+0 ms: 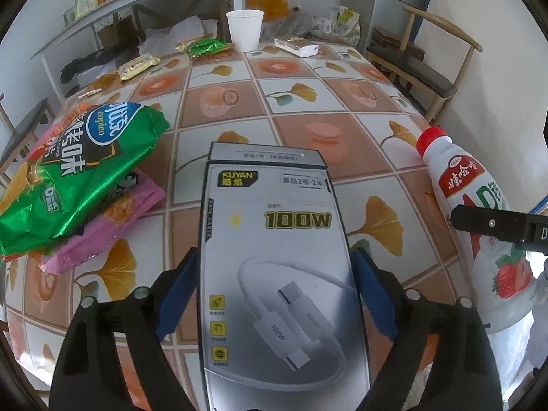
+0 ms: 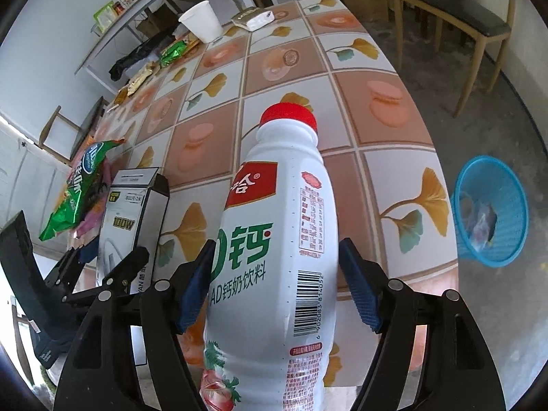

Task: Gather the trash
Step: 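Grasp the white cable box with the left tool while the right holds the bottle, then lift the cable box and milk bottle and turn toward the blue wastebasket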

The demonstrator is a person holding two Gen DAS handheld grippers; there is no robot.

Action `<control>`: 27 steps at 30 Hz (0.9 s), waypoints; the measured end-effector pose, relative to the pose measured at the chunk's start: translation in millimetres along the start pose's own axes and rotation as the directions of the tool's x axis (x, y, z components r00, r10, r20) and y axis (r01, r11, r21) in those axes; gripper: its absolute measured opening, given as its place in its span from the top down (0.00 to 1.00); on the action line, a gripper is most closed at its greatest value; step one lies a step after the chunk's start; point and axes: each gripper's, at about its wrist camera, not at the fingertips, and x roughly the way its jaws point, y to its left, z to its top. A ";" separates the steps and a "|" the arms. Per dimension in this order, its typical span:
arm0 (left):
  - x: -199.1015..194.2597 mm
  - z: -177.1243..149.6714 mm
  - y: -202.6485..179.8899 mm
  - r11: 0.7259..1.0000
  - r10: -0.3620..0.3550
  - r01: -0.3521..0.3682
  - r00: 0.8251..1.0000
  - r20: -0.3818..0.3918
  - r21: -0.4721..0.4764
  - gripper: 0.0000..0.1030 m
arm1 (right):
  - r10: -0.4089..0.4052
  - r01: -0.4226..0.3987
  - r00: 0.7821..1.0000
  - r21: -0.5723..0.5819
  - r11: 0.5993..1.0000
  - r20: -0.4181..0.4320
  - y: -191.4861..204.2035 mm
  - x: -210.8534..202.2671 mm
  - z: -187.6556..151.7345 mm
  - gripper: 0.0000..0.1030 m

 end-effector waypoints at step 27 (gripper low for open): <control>-4.0 -3.8 -2.4 1.000 0.019 -0.019 1.000 0.019 0.008 0.22 | -0.041 0.041 0.999 -0.029 0.999 0.010 5.5 -1.0 -3.3 0.41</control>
